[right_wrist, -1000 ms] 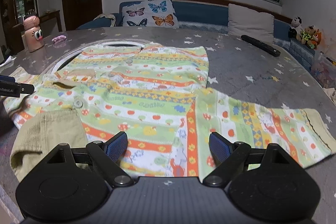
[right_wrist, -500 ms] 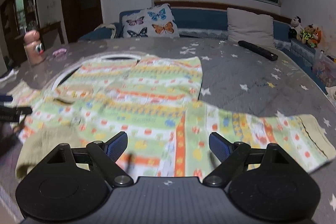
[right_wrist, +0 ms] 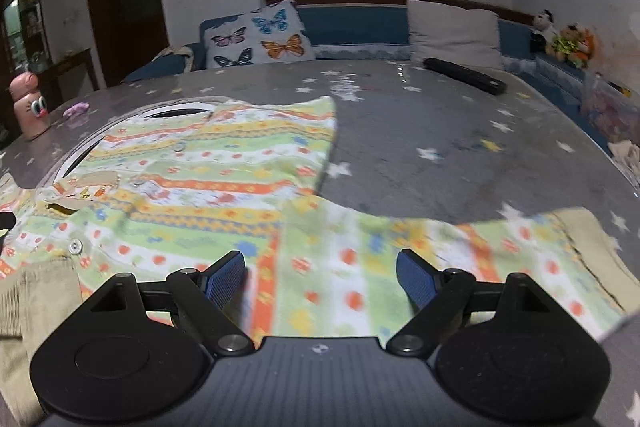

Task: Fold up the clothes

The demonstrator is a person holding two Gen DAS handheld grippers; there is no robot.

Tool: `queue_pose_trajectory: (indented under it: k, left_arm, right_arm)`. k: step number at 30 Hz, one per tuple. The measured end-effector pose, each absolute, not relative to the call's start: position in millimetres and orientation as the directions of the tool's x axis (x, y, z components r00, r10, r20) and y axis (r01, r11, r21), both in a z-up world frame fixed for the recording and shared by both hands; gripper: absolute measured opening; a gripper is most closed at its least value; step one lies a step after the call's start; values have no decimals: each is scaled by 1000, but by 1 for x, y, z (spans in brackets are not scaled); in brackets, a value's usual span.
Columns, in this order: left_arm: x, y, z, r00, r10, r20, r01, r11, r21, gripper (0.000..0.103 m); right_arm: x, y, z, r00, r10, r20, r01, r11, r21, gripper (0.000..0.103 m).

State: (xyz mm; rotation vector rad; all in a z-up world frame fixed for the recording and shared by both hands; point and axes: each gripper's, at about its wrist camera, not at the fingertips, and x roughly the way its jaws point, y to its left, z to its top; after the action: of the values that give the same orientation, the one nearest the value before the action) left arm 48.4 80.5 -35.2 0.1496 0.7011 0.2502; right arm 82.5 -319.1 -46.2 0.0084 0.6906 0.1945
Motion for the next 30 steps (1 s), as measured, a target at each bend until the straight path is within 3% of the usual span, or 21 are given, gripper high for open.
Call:
queue_pose_trajectory:
  k: [9,17,23,25,28,30]
  left_arm:
    - [51,73,-28,735,279,-617,-154,956,249,91]
    - [53,47,-11,771,209,-601,-89,971,223,101]
    - [60,16,-3,789,133,-600,-13,980,200,103]
    - [63,5,-2,790,111,-603,10,981,195,103]
    - [66,-12,-2,787,77,-612,50,981,187,103]
    - [67,-25,-1,788,55,-613,81,978,191,103]
  right_arm:
    - [61,-379,-40,774,38,-632,-9,999,50,84]
    - [68,-438,-42,765,-209,-609,248,969,-22,74]
    - [70,-457,-49,750,-222,-623,307,951,30,59]
    - [67,-455,-49,754,-222,-618,307,951,33,50]
    - [64,-457,-48,760,-221,-611,317,947,51,20]
    - [62,-460,-47,767,-201,-610,316,945,86,11]
